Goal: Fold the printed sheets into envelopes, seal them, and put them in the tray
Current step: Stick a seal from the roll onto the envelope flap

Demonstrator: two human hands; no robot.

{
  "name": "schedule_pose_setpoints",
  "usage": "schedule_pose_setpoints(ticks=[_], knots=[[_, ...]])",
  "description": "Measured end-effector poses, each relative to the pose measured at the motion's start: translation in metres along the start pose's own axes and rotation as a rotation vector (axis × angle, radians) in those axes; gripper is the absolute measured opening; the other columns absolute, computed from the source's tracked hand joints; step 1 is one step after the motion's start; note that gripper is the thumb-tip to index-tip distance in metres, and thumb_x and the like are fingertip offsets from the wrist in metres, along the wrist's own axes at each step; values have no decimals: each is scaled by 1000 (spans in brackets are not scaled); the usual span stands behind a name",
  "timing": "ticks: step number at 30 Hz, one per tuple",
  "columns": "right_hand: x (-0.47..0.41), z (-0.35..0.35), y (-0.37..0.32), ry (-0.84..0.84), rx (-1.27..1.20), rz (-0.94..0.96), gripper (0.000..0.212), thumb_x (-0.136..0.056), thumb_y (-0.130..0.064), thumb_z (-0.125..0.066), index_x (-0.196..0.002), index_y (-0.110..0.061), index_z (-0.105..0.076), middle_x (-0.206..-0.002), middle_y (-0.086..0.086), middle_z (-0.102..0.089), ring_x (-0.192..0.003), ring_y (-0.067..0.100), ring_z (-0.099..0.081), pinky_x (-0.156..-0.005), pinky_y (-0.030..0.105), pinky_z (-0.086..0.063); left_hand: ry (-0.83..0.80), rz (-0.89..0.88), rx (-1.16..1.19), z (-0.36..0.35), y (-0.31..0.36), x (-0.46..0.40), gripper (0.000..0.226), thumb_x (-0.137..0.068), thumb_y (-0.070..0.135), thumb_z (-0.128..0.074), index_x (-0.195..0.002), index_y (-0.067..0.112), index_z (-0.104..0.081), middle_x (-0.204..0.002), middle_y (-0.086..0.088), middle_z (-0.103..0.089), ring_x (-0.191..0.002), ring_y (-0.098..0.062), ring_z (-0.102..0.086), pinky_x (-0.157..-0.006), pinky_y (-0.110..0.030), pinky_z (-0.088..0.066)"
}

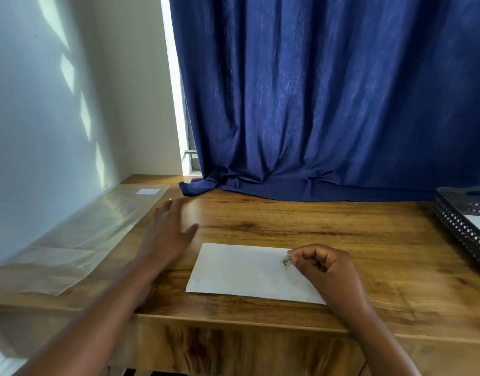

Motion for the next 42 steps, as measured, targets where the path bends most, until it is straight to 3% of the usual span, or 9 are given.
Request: schedule_pose_setpoints(ticks=[5,7,11,16,19,24,30,35,42], knots=[[0,0,-4,-17,-42,42,16,-91,-28,-74,-89,-43,-78,-91,-20,-77,-85,0,-71,-69,18,-57,-247,-388,225,-49,115,54,57,-100,42,-63,-150,46,-35,-156,16,-43,-134,-1,-41,-102,-21,-33],[0,5,-5,26,-107,51,13,-91,-23,-74,-88,-34,-80,-90,-15,-78,-84,2,-72,-71,14,-55,-268,-444,239,-65,143,71,53,-102,39,-58,-149,46,-36,-157,17,-43,-139,-6,-43,-104,-22,-35],[-2,28,0,205,-300,29,10,-93,-13,-71,-95,-18,-79,-92,-1,-80,-88,13,-75,-74,26,-61,-239,-506,156,-82,175,90,50,-104,37,-53,-152,35,-40,-155,7,-49,-141,-16,-44,-117,-37,-36],[-2,37,32,273,-815,-220,13,-83,-21,-73,-92,-14,-80,-95,11,-77,-86,20,-73,-77,30,-62,-212,-530,109,-92,177,100,48,-105,48,-46,-150,32,-46,-154,11,-48,-143,-9,-38,-121,-31,-26],[-6,41,45,209,-873,-340,19,-90,-20,-69,-105,-9,-74,-99,15,-77,-93,27,-74,-82,38,-59,-205,-553,97,-93,177,103,48,-105,51,-42,-150,34,-46,-156,12,-46,-145,-7,-35,-121,-28,-22],[-27,58,47,16,-421,-463,24,-94,-27,-69,-111,-11,-72,-100,11,-79,-90,24,-77,-84,39,-60,-213,-568,84,-95,179,105,50,-105,52,-39,-151,34,-45,-157,13,-44,-146,-8,-33,-123,-29,-19],[-57,45,-9,-431,443,-118,8,-89,-35,-76,-89,-28,-79,-90,-12,-78,-86,8,-72,-76,30,-59,-210,-586,67,-97,180,106,51,-105,53,-36,-152,34,-43,-158,12,-42,-147,-8,-32,-123,-29,-19],[-67,11,-5,-642,634,-92,7,-83,-37,-82,-87,-33,-79,-91,-13,-77,-90,7,-70,-90,43,-59,-197,-591,56,-95,182,107,51,-105,54,-38,-152,33,-43,-157,12,-43,-145,-7,-34,-121,-27,-21],[-80,-11,-2,-683,708,-51,6,-82,-34,-83,-84,-31,-78,-89,-9,-77,-89,12,-70,-88,48,-59,-185,-577,124,-88,184,108,43,-104,50,-45,-142,33,-41,-146,13,-49,-136,-5,-42,-117,-23,-28]])
Point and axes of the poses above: each hand's wrist, its own x-axis away from the middle knuckle, its own z-axis out of the back of the hand, y = z × x, the point moved 10 cm from there along -x, towards the middle knuckle
